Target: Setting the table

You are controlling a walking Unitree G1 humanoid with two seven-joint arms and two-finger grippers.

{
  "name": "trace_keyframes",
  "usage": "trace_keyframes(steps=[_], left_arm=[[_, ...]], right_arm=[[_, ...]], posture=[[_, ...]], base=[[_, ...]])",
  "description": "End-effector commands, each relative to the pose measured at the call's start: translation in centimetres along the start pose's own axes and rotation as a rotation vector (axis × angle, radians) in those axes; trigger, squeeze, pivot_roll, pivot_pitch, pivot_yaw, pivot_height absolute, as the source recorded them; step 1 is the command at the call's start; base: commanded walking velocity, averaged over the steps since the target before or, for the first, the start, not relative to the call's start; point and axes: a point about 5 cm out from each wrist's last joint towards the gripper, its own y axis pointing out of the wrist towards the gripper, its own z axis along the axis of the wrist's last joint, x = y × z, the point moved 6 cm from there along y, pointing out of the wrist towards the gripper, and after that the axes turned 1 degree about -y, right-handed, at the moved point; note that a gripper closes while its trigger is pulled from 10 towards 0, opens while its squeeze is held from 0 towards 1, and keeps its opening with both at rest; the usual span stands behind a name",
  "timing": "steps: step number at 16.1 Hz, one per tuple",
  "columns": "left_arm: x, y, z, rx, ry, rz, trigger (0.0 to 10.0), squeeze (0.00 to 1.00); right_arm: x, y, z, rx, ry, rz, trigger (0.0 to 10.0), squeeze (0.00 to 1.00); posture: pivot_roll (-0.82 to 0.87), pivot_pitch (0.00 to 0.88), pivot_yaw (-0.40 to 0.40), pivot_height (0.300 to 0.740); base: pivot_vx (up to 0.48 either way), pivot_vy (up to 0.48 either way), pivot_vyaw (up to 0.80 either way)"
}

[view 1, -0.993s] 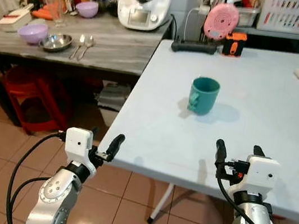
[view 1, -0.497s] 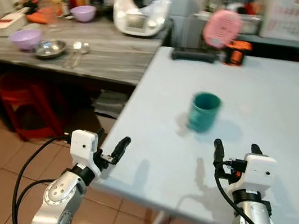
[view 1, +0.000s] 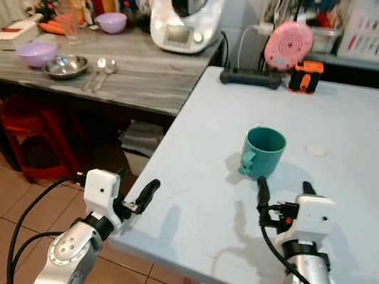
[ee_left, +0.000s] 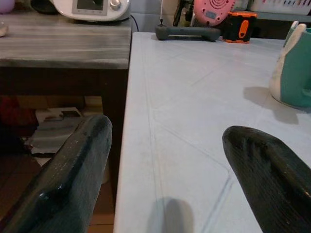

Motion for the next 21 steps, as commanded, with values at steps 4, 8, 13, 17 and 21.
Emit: trace_keyframes(steps=[4, 8, 13, 17, 21], left_arm=[[1.3, -0.7, -0.7, -0.032, -0.041, -0.127, 10.0, 0.0], [4.0, -1.9, -0.7, -0.056, -0.109, -0.336, 10.0, 0.0], [3.9, -2.3, -1.2, -0.087, -0.104, -0.369, 10.0, 0.0], [4.2, -2.4, -1.6, -0.097, -0.111, -0.383, 10.0, 0.0], [4.4, -2.6, -1.9, -0.103, -0.114, -0.403, 10.0, 0.0]], right_arm=[[-2.7, 1.5, -1.4, -0.07, 0.029, 0.048, 10.0, 0.0], [-3.4, 3.3, -1.0, -0.078, 0.063, 0.06, 10.0, 0.0], [-6.1, 5.8, -0.5, -0.099, 0.099, 0.108, 10.0, 0.0], [-5.7, 7.1, -0.4, -0.115, 0.092, 0.062, 10.0, 0.0], [-2.1, 6.8, -1.4, -0.147, 0.059, -0.073, 10.0, 0.0]], posture=[[-0.03, 0.019, 0.128, 0.74], [-0.02, 0.029, 0.123, 0.74], [-0.01, 0.032, 0.121, 0.74], [-0.01, 0.032, 0.119, 0.74], [-0.01, 0.025, 0.122, 0.74]], base=[[0.0, 0.0, 0.0], [0.0, 0.0, 0.0], [0.0, 0.0, 0.0], [0.0, 0.0, 0.0], [0.0, 0.0, 0.0]])
